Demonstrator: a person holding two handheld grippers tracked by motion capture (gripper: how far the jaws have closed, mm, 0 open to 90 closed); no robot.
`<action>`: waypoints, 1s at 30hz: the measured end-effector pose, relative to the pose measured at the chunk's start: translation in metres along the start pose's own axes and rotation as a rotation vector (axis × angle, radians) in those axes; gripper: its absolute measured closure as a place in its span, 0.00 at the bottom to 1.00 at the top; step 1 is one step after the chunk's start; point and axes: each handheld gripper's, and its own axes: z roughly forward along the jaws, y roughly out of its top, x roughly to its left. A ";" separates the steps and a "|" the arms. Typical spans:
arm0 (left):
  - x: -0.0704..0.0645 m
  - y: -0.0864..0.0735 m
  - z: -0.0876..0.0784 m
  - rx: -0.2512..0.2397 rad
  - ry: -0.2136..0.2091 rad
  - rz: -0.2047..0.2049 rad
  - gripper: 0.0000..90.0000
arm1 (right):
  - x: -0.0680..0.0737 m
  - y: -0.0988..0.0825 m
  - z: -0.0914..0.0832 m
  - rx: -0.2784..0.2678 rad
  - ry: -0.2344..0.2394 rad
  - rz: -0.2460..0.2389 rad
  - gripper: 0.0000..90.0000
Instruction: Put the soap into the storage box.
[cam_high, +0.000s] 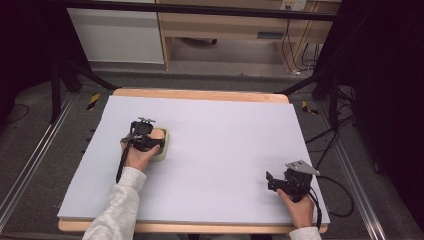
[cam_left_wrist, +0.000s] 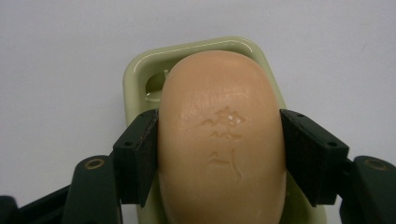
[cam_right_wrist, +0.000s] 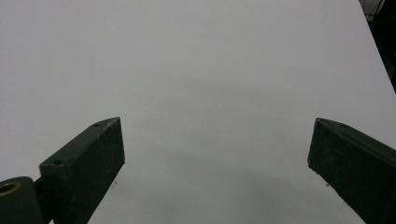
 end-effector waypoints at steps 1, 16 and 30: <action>0.000 0.000 0.000 0.000 0.000 0.000 0.35 | 0.000 0.000 0.000 0.000 0.000 0.000 0.05; 0.000 0.000 0.000 -0.002 0.000 0.000 0.35 | 0.000 0.000 0.000 -0.001 0.000 -0.003 0.05; 0.002 0.000 -0.011 -0.036 0.007 0.005 0.31 | 0.001 0.000 0.000 0.000 0.001 -0.003 0.05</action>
